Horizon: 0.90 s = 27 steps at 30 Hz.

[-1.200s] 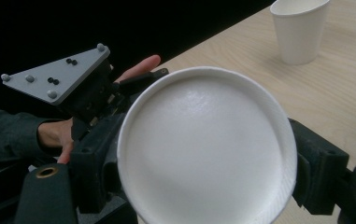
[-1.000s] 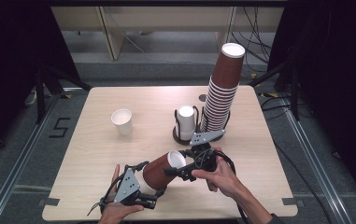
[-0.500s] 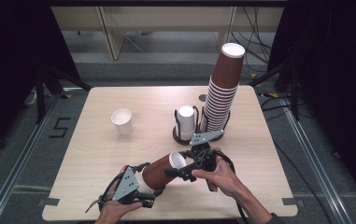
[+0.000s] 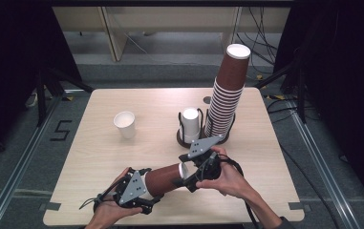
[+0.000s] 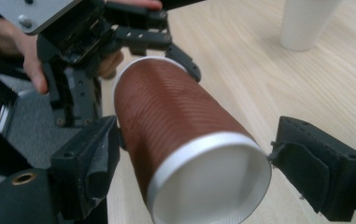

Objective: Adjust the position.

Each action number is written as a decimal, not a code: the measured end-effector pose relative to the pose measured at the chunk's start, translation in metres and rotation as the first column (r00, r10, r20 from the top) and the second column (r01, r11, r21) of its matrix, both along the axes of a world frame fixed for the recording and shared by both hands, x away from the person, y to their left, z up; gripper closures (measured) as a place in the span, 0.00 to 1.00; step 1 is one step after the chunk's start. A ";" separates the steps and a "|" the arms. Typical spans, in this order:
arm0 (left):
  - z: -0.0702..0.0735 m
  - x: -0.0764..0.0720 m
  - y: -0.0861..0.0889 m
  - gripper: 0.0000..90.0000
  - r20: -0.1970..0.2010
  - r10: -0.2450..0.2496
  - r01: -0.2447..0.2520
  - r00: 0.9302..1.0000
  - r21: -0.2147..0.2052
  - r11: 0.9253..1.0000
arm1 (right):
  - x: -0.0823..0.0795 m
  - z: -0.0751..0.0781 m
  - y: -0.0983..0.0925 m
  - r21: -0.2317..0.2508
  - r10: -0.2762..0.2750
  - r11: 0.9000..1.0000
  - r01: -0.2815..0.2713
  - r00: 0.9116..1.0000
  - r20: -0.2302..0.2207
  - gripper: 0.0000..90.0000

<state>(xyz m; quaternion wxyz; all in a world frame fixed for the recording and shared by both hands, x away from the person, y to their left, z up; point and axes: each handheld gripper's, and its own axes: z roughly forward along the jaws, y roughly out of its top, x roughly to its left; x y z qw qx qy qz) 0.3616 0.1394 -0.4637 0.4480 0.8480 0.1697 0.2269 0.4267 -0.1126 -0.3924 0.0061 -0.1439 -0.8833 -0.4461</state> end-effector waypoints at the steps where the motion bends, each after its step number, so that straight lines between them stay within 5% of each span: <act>1: 0.001 -0.001 -0.001 0.15 -0.003 -0.005 0.005 1.000 0.011 1.000 | -0.001 0.001 0.001 -0.012 0.015 1.000 -0.015 1.000 0.012 0.17; 4: 0.003 -0.003 -0.005 0.15 0.010 -0.022 0.021 1.000 0.058 0.998 | -0.002 0.001 0.003 -0.046 0.029 0.999 -0.028 0.999 0.028 0.18; 5: 0.006 -0.004 -0.007 0.15 0.013 -0.041 0.040 0.999 0.109 0.993 | -0.004 0.000 0.006 -0.073 0.045 0.996 -0.043 0.999 0.028 0.18; 10: 0.015 -0.008 -0.014 0.15 0.017 -0.072 0.068 0.997 0.185 0.980 | -0.010 -0.003 0.013 -0.163 0.111 0.982 -0.099 0.992 0.062 0.18; 14: 0.020 -0.009 -0.015 0.15 0.009 -0.077 0.073 0.997 0.205 0.976 | -0.014 -0.005 0.017 -0.189 0.138 0.974 -0.124 0.988 0.065 0.18; 22: 0.021 -0.009 -0.020 0.15 -0.024 -0.106 0.108 0.994 0.244 0.964 | -0.022 -0.014 0.030 -0.290 0.218 0.939 -0.184 0.972 0.087 0.18; 24: 0.020 -0.010 -0.020 0.15 -0.020 -0.109 0.111 0.994 0.229 0.967 | -0.023 -0.017 0.032 -0.305 0.215 0.935 -0.183 0.974 0.074 0.19; 25: 0.020 -0.010 -0.021 0.15 -0.019 -0.110 0.111 0.994 0.229 0.967 | -0.022 -0.020 0.035 -0.312 0.254 0.926 -0.214 0.963 0.094 0.19; 27: 0.020 -0.010 -0.020 0.15 -0.025 -0.115 0.118 0.993 0.231 0.966 | -0.023 -0.022 0.036 -0.327 0.255 0.920 -0.216 0.963 0.081 0.19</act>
